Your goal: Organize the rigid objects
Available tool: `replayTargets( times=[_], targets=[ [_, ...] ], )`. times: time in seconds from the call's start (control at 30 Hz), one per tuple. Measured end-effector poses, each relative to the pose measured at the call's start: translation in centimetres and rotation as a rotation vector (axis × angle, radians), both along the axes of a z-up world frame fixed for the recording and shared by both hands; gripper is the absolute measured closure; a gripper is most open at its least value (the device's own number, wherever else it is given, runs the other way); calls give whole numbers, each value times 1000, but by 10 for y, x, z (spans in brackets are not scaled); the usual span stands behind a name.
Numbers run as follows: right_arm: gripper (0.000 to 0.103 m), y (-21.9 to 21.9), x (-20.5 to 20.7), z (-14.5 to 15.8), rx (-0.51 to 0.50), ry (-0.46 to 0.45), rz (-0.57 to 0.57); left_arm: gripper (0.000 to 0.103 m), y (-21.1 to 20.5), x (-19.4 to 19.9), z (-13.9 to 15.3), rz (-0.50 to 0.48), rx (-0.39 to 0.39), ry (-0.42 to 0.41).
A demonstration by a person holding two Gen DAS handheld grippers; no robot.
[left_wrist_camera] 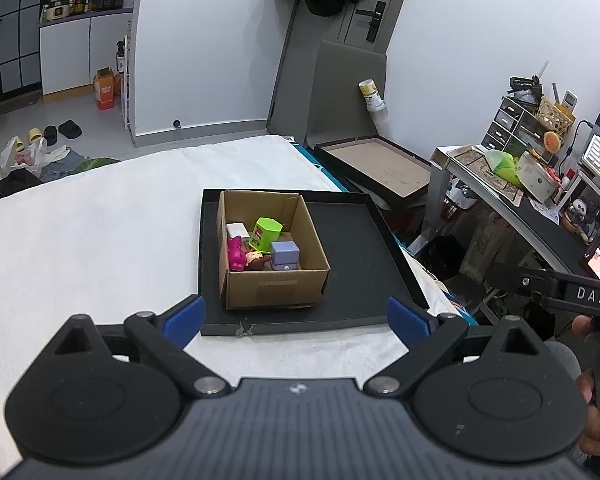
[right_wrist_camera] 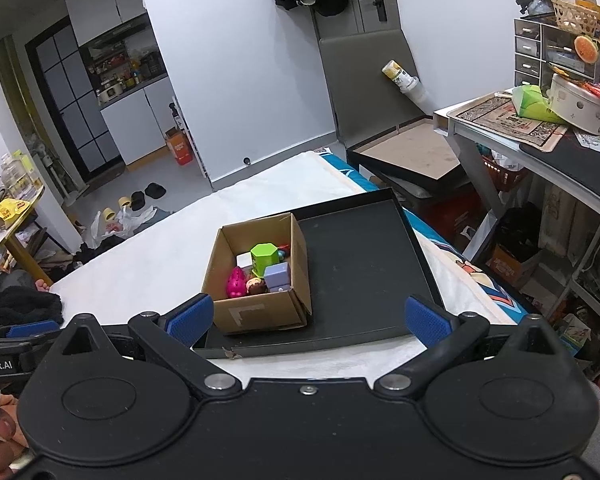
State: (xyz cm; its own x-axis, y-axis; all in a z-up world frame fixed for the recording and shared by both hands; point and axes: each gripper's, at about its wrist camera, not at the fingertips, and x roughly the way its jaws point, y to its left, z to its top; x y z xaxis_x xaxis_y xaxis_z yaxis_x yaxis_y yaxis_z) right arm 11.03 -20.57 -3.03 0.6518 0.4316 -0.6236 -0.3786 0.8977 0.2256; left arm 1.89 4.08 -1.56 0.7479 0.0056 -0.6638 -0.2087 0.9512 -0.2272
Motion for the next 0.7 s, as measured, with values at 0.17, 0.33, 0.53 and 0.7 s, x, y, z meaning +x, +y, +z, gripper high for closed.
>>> replayTargets(
  times=[0.17, 0.33, 0.53, 0.7],
  targets=[
    [0, 1, -1, -1, -6, -5, 0, 6, 1, -2, -1, 1, -7, -3],
    [0, 2, 0, -2, -9, 0, -1, 6, 0, -4, 1, 4, 3, -10],
    [0, 3, 1, -3, -13, 1, 3, 6, -2, -6, 4, -3, 3, -23],
    [0, 4, 1, -5, -17, 5, -2, 6, -1, -8, 4, -12, -3, -33]
  ],
)
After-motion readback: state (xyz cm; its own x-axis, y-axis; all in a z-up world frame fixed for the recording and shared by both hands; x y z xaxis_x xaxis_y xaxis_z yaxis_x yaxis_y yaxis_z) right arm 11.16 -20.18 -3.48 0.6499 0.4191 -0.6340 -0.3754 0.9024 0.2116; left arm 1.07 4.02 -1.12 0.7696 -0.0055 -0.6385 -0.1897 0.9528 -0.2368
